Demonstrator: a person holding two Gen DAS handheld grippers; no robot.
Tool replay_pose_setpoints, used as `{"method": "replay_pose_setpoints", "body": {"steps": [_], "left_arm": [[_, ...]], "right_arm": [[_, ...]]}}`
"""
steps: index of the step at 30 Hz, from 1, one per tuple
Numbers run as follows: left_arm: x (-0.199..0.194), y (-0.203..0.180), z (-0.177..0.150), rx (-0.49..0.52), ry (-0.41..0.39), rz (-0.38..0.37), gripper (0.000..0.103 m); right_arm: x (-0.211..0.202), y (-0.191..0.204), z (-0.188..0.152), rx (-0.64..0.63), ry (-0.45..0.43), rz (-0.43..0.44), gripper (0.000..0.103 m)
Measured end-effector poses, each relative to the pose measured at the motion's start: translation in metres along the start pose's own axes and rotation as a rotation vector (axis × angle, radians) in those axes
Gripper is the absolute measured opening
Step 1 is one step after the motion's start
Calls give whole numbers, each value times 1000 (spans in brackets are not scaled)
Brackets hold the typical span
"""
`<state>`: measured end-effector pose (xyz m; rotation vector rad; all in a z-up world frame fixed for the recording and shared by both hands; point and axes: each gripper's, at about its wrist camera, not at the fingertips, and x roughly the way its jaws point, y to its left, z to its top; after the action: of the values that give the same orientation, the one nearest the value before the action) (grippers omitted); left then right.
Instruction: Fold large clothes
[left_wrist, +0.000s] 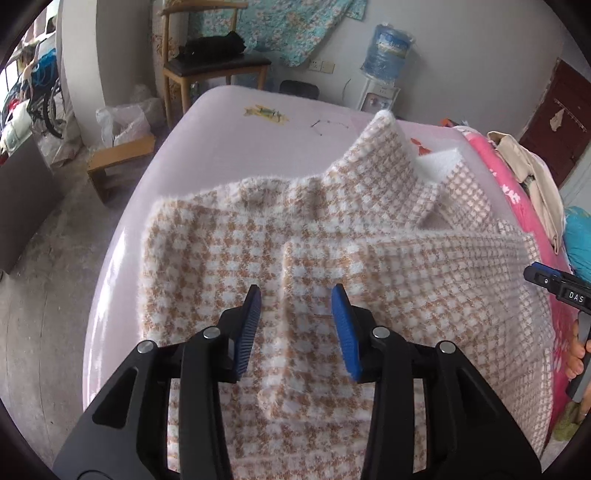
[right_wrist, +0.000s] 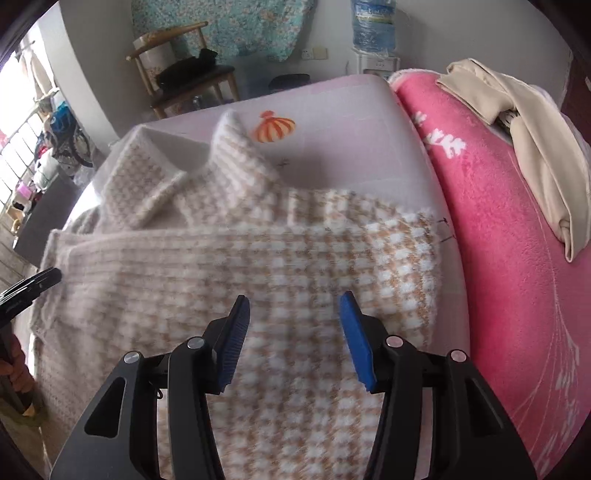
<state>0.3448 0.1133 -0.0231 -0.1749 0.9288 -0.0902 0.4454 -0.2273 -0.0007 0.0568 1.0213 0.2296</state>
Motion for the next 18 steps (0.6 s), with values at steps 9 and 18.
{"method": "replay_pose_setpoints", "body": {"steps": [9,18], "left_arm": [[10,-42,-25,144,71,-10,58],[-7,-51,-67,220,141,18,75]], "right_arm": [[21,42,-25,-70,67,-50,72],[15,32,-56,-35,99,-78,81]]}}
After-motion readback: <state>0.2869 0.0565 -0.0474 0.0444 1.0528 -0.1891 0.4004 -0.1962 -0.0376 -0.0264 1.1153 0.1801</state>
